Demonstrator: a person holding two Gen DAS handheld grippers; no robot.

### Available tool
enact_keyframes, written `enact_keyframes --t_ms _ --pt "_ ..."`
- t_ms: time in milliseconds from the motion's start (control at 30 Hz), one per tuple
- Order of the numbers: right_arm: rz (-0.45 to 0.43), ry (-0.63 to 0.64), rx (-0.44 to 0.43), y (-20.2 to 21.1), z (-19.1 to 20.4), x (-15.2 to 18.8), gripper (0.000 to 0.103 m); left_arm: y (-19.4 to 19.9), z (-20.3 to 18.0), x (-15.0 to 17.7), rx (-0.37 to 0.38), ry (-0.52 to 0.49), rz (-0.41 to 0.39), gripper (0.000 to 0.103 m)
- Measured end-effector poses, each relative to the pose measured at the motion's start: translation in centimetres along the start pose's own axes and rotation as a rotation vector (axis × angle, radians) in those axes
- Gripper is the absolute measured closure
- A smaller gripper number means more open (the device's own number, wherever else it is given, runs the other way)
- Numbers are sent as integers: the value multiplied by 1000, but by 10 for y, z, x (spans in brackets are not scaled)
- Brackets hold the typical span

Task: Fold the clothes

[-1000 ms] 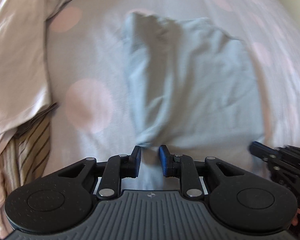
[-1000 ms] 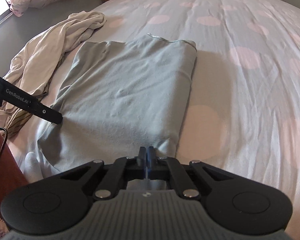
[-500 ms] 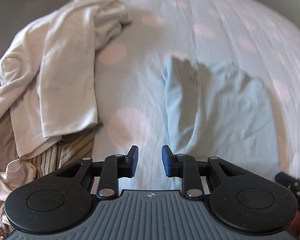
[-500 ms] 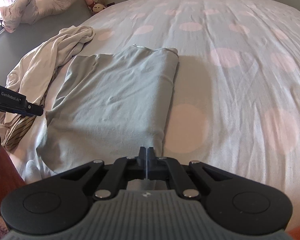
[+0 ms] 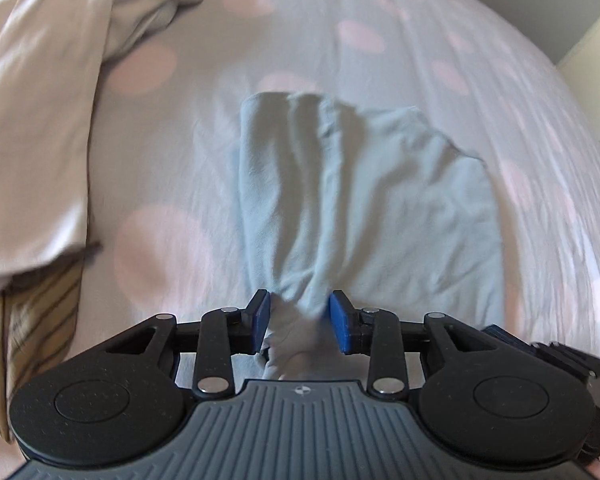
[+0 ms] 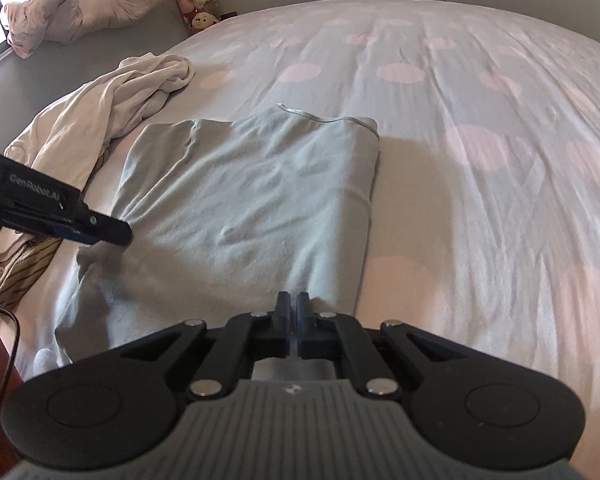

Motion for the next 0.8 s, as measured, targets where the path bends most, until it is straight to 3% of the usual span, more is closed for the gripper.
enact_keyframes --t_ms 100,333,367,400,467,500,533,600,700,733,800 --pt "7 -30 -18 -2 -5 0 99 -9 7 0 12 52 42 59" --pt "-6 -13 -25 -1 -2 2 96 1 7 4 18 50 7 60" --pt "-14 -18 -41 1 -3 2 90 4 9 4 33 66 -13 60" --pt "-24 -24 -70 3 -4 2 75 8 12 5 54 85 -36 60" --pt "-46 -9 -113 9 -1 4 56 16 18 5 102 119 -81 60" --pt "-60 7 -117 12 2 5 50 20 19 5 138 127 -103 60" --pt "-74 31 -87 15 6 5 47 23 21 5 175 134 -124 58" --pt "-103 75 -29 20 14 6 26 29 23 5 231 153 -161 52" --pt "-151 82 -11 28 15 6 23 37 28 5 294 190 -223 43" --pt "-169 77 -10 31 13 6 22 39 29 4 309 203 -245 36" --pt "-188 53 26 35 10 4 18 47 31 5 284 231 -313 30"
Point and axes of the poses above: each gripper's, at about its wrist camera, not at the fingertips, and y roughly against the way its jaws point, z to its left, x to its underside, the point moved 1 cm from there along -y, roughly the way its jaws point, and after that the axes turned 5 degrees about -x, right-handed, at the moved point
